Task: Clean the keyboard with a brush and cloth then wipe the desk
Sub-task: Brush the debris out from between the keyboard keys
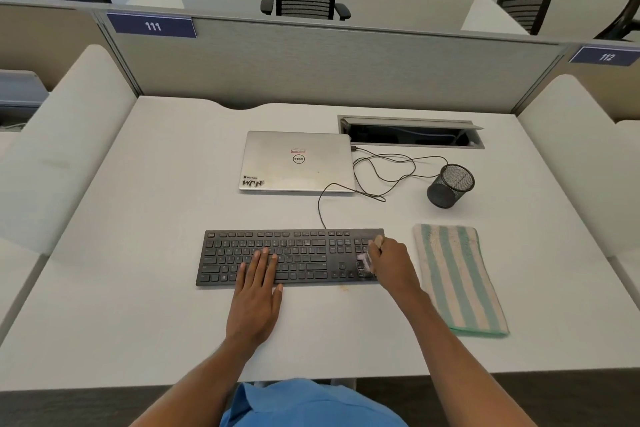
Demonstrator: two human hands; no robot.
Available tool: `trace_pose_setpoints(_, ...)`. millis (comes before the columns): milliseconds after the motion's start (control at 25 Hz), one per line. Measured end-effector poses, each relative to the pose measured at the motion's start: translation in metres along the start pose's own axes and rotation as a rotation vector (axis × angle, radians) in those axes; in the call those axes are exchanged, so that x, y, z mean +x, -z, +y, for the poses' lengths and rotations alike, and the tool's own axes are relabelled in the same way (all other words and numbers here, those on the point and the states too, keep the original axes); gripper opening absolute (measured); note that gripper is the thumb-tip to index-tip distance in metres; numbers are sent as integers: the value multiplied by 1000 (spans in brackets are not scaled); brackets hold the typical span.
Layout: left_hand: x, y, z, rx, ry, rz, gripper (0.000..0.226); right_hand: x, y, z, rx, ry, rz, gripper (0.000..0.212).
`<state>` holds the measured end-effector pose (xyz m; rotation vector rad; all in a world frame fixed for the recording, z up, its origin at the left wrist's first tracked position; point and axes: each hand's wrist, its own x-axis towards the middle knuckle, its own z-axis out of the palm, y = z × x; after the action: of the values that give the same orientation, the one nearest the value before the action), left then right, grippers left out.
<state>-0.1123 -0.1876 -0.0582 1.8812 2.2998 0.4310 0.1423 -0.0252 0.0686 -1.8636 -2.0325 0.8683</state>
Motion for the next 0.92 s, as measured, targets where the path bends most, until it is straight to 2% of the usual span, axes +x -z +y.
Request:
trace_pose_setpoints(240,-1,1,1,9,5,-8,66,1,3,-7,64,3,47,44)
trace_pose_setpoints(400,-1,1,2,15,13,-13,66,0,0,-3,24,-34,-4,46)
trace_pose_setpoints(600,-1,1,2,2,8,-13,67,-3,-1,-23,132,19,42,43)
trace_pose_setpoints(800,-1,1,1,8,10,-19,66,-14,6,-30,20,-3,-78,46)
trace_pose_setpoints(920,-1,1,1,20,9,-19,66,-8,11,-38,11,0,-40,41)
